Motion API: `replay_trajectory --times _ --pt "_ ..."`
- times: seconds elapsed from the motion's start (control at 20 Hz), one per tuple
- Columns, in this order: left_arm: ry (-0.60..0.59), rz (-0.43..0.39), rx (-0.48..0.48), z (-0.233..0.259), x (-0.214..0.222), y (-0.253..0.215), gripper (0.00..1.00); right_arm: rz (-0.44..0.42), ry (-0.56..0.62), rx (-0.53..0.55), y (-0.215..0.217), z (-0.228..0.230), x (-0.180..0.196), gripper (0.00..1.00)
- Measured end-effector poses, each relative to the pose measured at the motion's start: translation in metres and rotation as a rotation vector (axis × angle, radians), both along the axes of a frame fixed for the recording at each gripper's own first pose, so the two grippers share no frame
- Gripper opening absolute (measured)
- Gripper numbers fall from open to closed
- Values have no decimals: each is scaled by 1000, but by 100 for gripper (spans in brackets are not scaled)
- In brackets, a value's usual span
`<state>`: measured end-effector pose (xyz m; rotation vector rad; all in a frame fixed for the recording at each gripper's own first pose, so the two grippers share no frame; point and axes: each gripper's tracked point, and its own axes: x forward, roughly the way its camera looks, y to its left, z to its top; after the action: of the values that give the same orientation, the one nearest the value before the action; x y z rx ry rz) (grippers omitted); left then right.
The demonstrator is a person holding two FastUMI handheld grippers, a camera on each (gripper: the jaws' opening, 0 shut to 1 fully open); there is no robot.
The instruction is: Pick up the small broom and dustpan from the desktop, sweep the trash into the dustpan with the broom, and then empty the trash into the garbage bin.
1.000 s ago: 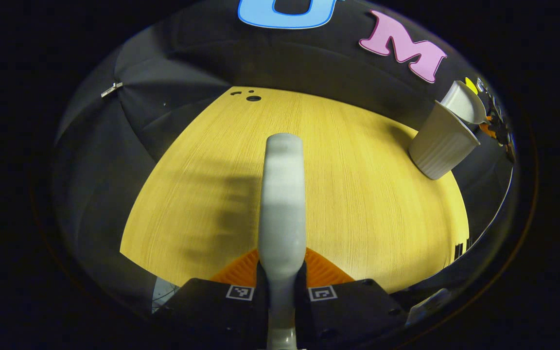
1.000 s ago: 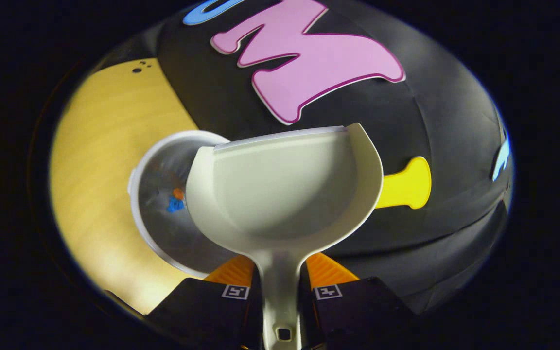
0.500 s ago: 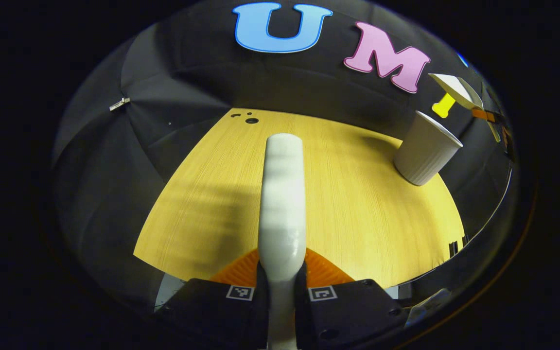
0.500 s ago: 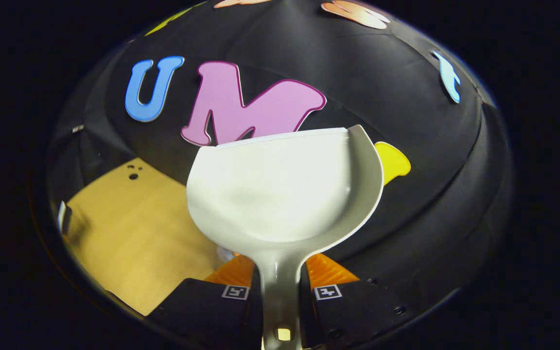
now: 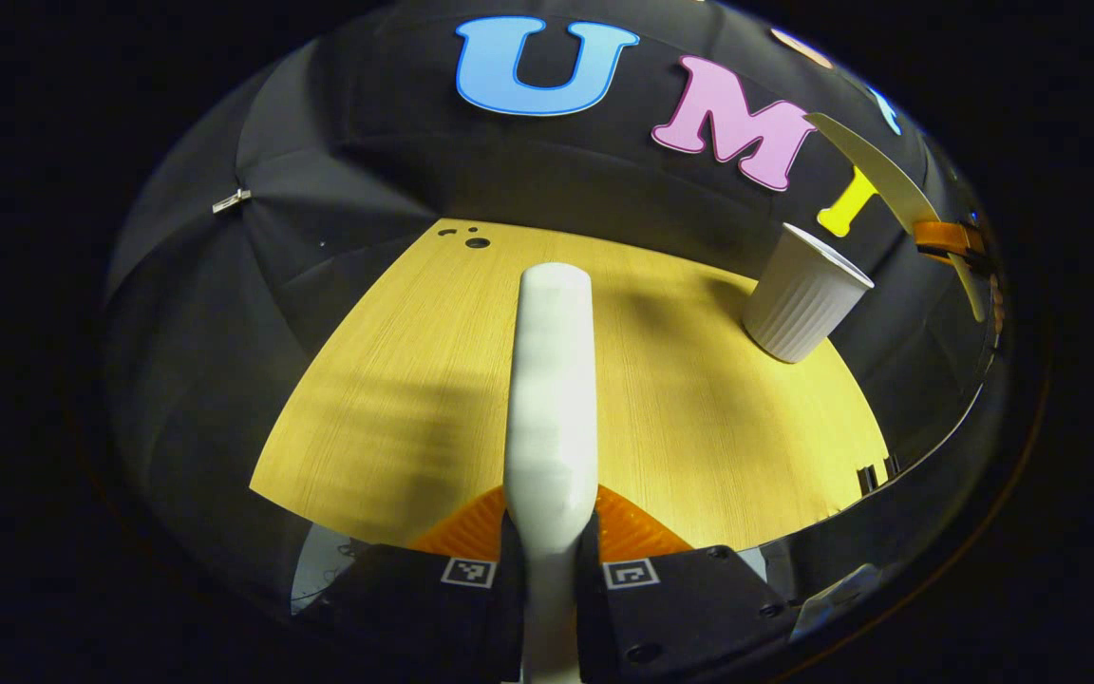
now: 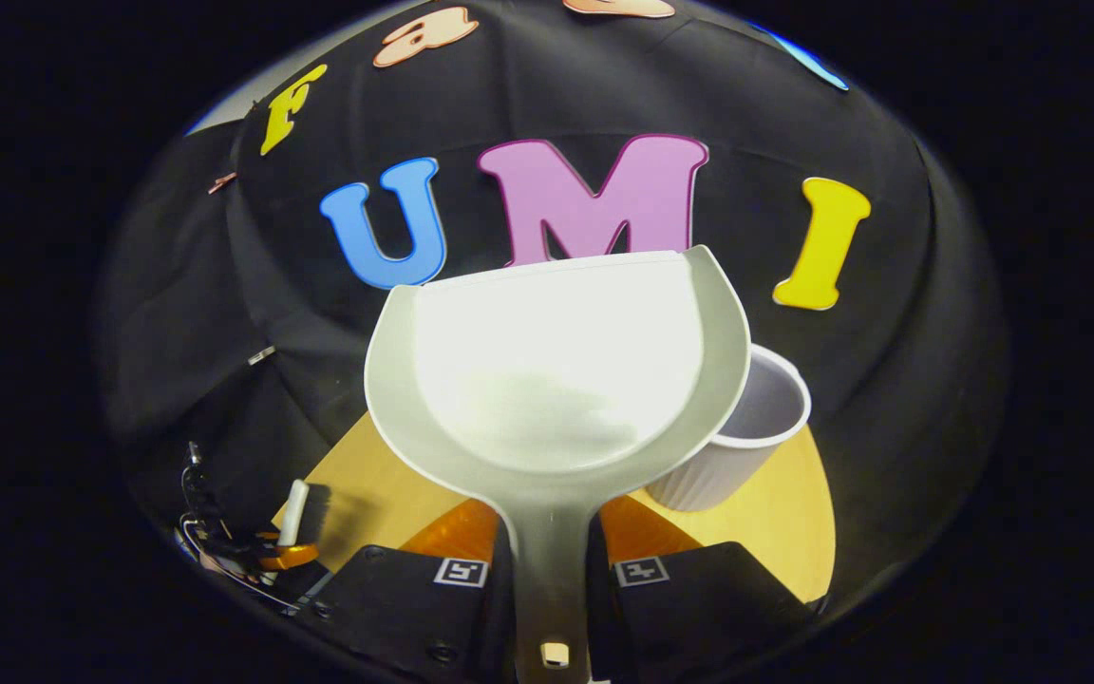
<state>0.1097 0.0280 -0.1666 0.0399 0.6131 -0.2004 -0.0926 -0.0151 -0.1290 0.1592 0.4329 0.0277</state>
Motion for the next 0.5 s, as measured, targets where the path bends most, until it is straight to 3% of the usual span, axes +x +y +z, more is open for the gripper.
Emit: replay_trajectory --times 0.2,0.45,0.5 --pt "11 -3 -4 -9 6 -10 27 70 96 72 5 -13 -7 33" --pt "63 0 8 -35 18 -24 27 24 232 139 -1 -42 -17 30" --pt "76 1 7 -38 23 -28 27 10 260 145 -5 -54 -18 34"
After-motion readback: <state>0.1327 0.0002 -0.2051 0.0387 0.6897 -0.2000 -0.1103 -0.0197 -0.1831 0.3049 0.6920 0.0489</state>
